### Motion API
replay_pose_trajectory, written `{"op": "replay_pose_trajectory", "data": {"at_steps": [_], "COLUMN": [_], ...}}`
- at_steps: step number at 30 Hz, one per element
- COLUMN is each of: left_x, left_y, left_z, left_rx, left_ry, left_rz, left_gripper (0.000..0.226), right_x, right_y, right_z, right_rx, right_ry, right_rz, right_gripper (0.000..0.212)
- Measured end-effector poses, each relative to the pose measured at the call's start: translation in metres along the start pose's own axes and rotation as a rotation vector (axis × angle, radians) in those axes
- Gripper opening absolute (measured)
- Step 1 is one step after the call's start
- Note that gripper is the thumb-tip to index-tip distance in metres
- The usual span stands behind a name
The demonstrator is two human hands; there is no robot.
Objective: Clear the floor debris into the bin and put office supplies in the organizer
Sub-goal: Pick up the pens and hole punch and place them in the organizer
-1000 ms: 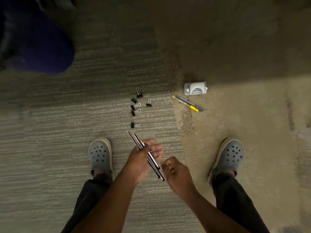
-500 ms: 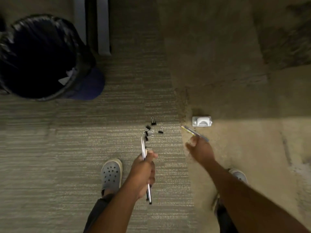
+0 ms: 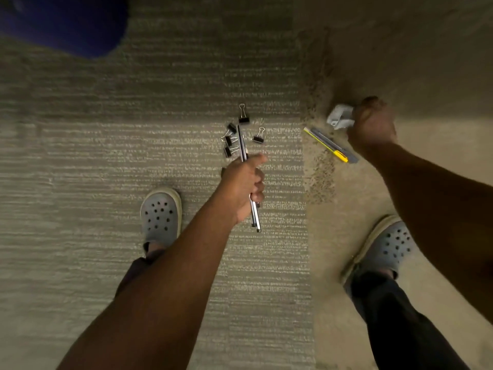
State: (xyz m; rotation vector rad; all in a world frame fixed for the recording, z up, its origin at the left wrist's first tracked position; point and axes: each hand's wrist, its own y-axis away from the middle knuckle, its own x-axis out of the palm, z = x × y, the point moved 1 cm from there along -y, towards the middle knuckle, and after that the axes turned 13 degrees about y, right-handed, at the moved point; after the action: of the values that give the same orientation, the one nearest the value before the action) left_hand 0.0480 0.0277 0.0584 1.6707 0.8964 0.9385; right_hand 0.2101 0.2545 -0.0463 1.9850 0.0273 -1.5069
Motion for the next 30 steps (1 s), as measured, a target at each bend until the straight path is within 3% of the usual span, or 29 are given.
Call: {"op": "replay_pose_trajectory", "data": {"at_steps": [3, 5, 8, 11, 16, 21, 30], "left_x": [-0.008, -0.009, -0.011, -0.017, -0.036, -0.049, -0.069], "left_y": [0.033, 0.068, 0.128, 0.198, 0.336, 0.455, 0.576], "left_z": [-0.001, -0.010, -0.037, -0.074, -0.138, -0.213, -0.323], "left_rx": [-0.031, -0.053, -0.027, 0.034, 0.079, 0.141, 0.337], "left_ry": [0.052, 0.084, 0.108, 0.132, 0.232, 0.235, 0.012], "left_rz": [0.009, 0.033, 0.089, 0.140, 0.249, 0.349, 0.390], "left_gripper": [0.023, 0.030, 0.035, 0.034, 0.029, 0.028, 0.026], "right_x": [-0.027, -0.057, -0.113, -0.186, -0.327, -0.465, -0.622], "right_y": [0.051, 0.096, 0.168, 0.228, 0.305, 0.361, 0.400], "right_z": [0.003, 0.009, 0.030, 0.052, 0.083, 0.125, 0.192], "right_rx": [-0.094, 0.009, 0.238, 0.295, 0.172, 0.087, 0.007], "right_ry": [-0.199, -0.382, -0.935, -1.361, -1.439, -1.475, -1.589], "right_rz": [0.096, 0.173, 0.288, 0.373, 0.421, 0.421, 0.273], "right_gripper": [0.023, 0.019, 0.020, 0.023, 0.048, 0.026, 0.031]}}
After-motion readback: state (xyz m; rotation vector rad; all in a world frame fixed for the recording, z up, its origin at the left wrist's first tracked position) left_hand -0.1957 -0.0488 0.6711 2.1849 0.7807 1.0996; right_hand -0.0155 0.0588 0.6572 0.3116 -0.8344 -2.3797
